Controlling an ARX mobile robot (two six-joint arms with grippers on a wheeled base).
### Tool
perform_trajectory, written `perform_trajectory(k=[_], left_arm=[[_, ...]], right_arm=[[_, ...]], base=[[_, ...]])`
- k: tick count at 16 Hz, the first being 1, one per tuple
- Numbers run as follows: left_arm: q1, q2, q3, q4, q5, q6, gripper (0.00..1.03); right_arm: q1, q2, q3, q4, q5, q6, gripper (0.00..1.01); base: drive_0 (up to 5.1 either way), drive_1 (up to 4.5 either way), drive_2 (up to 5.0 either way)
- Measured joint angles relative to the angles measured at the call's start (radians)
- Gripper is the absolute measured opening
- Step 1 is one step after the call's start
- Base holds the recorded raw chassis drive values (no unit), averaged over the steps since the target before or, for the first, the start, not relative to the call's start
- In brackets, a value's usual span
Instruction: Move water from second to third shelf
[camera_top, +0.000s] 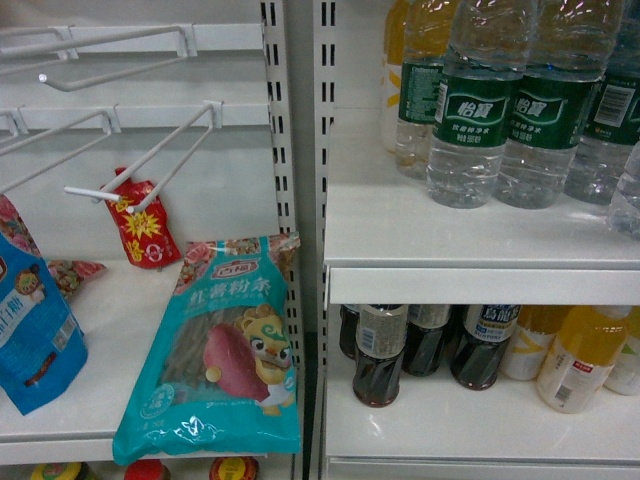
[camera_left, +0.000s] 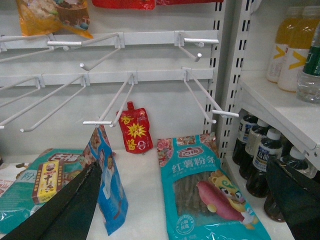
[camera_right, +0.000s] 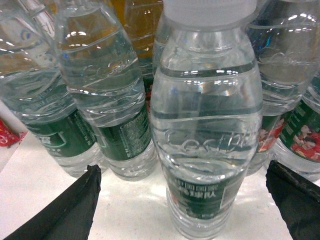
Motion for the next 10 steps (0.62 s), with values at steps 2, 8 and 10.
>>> perform_trajectory(k=[2,8,10], left_arm=[[0.000,0.000,0.000,0.000,0.000,0.000,0.98],[0.000,0.000,0.000,0.000,0.000,0.000,0.98],[0.000,0.000,0.000,0.000,0.000,0.000,0.98]], right_arm=[[-0.001,-0.098,-0.048,-0.016,-0.001,0.005,0.98],[-0.013,-0.427,-0.184,-0.137,-0.002,0.016,0.98],[-0.012,-0.474,-0.194,-0.160,-0.001,0.017,0.98]], base=[[0.0,0.00,0.0],[0.0,0.00,0.0],[0.0,0.00,0.0]])
